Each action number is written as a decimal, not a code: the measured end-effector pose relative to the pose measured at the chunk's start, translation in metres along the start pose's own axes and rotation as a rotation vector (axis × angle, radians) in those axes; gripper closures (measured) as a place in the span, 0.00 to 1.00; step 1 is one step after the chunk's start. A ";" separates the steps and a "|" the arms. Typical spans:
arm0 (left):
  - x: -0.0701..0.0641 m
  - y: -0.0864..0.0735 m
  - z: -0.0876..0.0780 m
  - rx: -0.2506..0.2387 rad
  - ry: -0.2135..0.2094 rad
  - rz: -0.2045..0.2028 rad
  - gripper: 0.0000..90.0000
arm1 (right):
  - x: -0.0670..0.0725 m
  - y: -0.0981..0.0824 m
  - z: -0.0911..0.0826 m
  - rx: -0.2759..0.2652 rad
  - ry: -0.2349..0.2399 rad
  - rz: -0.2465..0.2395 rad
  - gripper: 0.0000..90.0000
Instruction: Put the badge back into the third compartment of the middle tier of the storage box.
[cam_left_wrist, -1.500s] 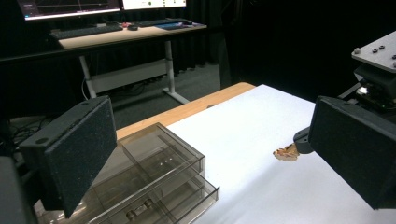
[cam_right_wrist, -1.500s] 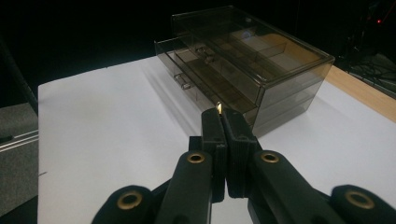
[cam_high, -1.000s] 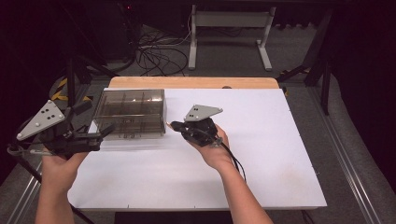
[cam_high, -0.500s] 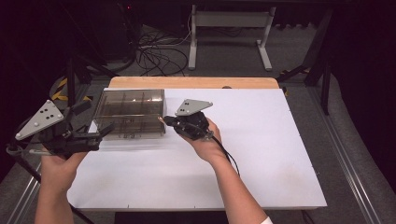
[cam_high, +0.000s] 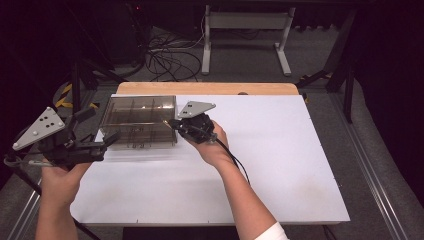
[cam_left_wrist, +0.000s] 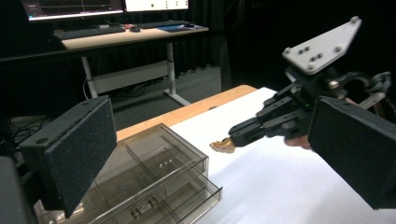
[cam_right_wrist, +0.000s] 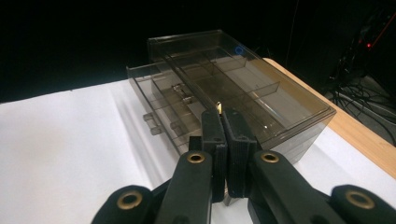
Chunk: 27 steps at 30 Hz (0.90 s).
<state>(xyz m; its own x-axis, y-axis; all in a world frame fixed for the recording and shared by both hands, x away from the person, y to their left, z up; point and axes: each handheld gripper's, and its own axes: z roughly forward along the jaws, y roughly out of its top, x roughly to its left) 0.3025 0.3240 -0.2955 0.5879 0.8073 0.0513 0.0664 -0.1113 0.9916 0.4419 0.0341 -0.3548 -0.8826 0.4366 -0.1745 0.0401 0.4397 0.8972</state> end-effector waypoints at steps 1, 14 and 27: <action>0.000 0.000 0.000 0.000 -0.001 0.002 0.02 | -0.001 -0.001 0.002 0.003 0.000 0.003 0.99; 0.000 0.000 0.000 0.003 -0.001 0.001 0.02 | 0.002 -0.012 0.035 0.039 0.035 0.012 0.99; 0.002 0.000 -0.002 -0.004 -0.005 -0.001 0.02 | 0.004 -0.025 0.063 0.100 0.058 0.024 0.99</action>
<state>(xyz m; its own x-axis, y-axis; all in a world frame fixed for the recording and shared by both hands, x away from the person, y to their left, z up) 0.3017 0.3267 -0.2951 0.5915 0.8047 0.0499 0.0633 -0.1081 0.9921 0.4668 0.0746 -0.4031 -0.9063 0.4030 -0.1271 0.1053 0.5067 0.8557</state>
